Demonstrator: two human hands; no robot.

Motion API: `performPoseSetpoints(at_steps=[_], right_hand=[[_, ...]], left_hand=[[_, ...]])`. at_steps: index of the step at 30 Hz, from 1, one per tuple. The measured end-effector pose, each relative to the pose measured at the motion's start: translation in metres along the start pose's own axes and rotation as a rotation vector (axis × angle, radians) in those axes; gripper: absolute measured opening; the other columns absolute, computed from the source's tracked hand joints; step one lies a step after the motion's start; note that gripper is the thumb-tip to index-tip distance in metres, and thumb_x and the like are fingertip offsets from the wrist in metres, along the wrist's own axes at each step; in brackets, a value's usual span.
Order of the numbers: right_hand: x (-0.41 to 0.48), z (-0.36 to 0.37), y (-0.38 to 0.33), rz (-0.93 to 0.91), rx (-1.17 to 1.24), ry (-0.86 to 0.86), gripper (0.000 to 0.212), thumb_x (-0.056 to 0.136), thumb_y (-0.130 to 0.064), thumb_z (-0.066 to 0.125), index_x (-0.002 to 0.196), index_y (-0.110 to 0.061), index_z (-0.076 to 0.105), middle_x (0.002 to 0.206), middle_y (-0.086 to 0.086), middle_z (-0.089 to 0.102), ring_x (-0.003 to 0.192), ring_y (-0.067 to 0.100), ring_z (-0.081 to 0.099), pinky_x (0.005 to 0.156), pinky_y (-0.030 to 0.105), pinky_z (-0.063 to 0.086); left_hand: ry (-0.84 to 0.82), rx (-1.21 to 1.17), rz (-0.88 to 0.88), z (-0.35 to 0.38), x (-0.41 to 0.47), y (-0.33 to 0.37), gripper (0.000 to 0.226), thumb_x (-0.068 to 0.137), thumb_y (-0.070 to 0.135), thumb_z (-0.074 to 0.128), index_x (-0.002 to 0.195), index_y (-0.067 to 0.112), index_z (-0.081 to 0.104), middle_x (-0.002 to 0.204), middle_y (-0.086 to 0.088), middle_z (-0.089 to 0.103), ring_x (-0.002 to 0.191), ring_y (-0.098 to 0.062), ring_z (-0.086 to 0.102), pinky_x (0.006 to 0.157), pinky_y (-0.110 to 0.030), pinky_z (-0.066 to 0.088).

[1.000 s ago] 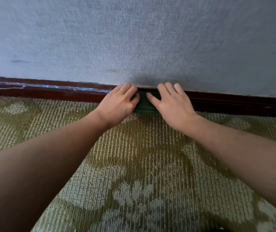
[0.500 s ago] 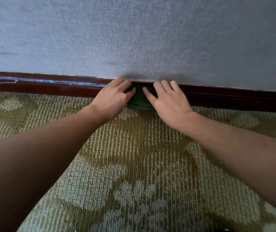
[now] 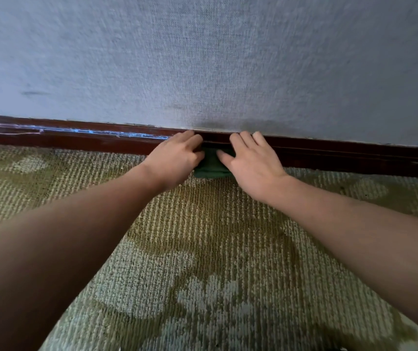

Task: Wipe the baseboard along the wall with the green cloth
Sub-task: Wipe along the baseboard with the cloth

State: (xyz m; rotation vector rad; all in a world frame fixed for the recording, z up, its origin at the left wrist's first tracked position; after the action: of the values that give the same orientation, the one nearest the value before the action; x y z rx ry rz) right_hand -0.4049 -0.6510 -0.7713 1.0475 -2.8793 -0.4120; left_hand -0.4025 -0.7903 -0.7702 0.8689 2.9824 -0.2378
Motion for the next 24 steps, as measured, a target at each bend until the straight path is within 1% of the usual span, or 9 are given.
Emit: performPoseSetpoints(at_steps=[4, 7, 10, 13, 16, 19, 24], right_hand=[[0.001, -0.007, 0.007, 0.039, -0.024, 0.037, 0.051, 0.089, -0.011, 0.045, 0.139, -0.016, 0.033, 0.117, 0.013, 0.037, 0.111, 0.030, 0.031, 0.091, 0.037, 0.024], [0.005, -0.008, 0.011, 0.067, -0.032, 0.035, 0.048, 0.091, -0.012, 0.042, 0.138, -0.017, 0.036, 0.119, 0.013, 0.037, 0.112, 0.031, 0.030, 0.092, 0.038, 0.023], [0.005, -0.003, 0.012, 0.073, -0.038, 0.031, 0.045, 0.092, -0.013, 0.041, 0.137, -0.019, 0.036, 0.120, 0.013, 0.037, 0.114, 0.031, 0.030, 0.092, 0.039, 0.023], [0.005, 0.003, 0.012, 0.071, -0.035, 0.015, 0.050, 0.091, -0.012, 0.044, 0.139, -0.019, 0.031, 0.120, 0.013, 0.035, 0.112, 0.030, 0.028, 0.092, 0.038, 0.022], [0.004, 0.009, 0.011, 0.069, -0.028, 0.004, 0.055, 0.090, -0.009, 0.043, 0.142, -0.018, 0.026, 0.120, 0.013, 0.034, 0.112, 0.030, 0.028, 0.091, 0.038, 0.021], [0.003, 0.012, 0.012, 0.051, -0.029, -0.009, 0.060, 0.089, -0.007, 0.044, 0.143, -0.017, 0.021, 0.121, 0.014, 0.033, 0.112, 0.030, 0.028, 0.091, 0.037, 0.022], [0.002, 0.012, 0.014, 0.034, -0.057, -0.004, 0.059, 0.089, -0.008, 0.044, 0.143, -0.017, 0.022, 0.118, 0.013, 0.035, 0.111, 0.030, 0.029, 0.091, 0.038, 0.023]], left_hand=[[0.089, 0.060, 0.004, -0.008, -0.001, -0.005, 0.031, 0.090, 0.007, 0.050, 0.120, 0.005, 0.056, 0.112, -0.013, 0.049, 0.107, -0.027, 0.040, 0.095, -0.035, 0.034], [0.073, 0.034, -0.035, -0.008, 0.006, -0.006, 0.031, 0.093, 0.009, 0.045, 0.123, 0.006, 0.053, 0.115, -0.013, 0.045, 0.110, -0.028, 0.037, 0.098, -0.035, 0.031], [0.067, -0.006, -0.060, -0.004, 0.012, -0.004, 0.033, 0.093, 0.012, 0.043, 0.125, 0.009, 0.053, 0.116, -0.011, 0.045, 0.113, -0.026, 0.035, 0.100, -0.034, 0.029], [0.060, -0.021, -0.057, 0.001, 0.013, -0.005, 0.036, 0.093, 0.012, 0.043, 0.129, 0.009, 0.050, 0.118, -0.011, 0.045, 0.114, -0.027, 0.035, 0.100, -0.034, 0.028], [0.066, -0.024, -0.040, 0.003, 0.012, -0.005, 0.037, 0.092, 0.011, 0.046, 0.129, 0.006, 0.050, 0.117, -0.013, 0.048, 0.113, -0.029, 0.037, 0.099, -0.036, 0.031], [0.060, -0.026, -0.040, 0.003, 0.012, -0.005, 0.037, 0.093, 0.012, 0.046, 0.129, 0.007, 0.050, 0.117, -0.012, 0.047, 0.112, -0.027, 0.037, 0.097, -0.035, 0.032], [0.049, -0.012, -0.036, 0.002, 0.011, -0.006, 0.037, 0.093, 0.010, 0.044, 0.129, 0.005, 0.049, 0.117, -0.013, 0.048, 0.111, -0.028, 0.039, 0.095, -0.035, 0.033]])
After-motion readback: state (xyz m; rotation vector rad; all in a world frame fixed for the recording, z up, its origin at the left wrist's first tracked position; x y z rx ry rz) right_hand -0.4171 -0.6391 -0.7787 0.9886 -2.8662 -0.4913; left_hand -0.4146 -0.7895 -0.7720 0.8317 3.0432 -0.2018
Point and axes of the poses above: each hand's wrist, its own x-axis towards the middle knuckle, its own z-axis out of the palm, y = z × x, the point moved 3 cm from there along x, towards the middle knuckle
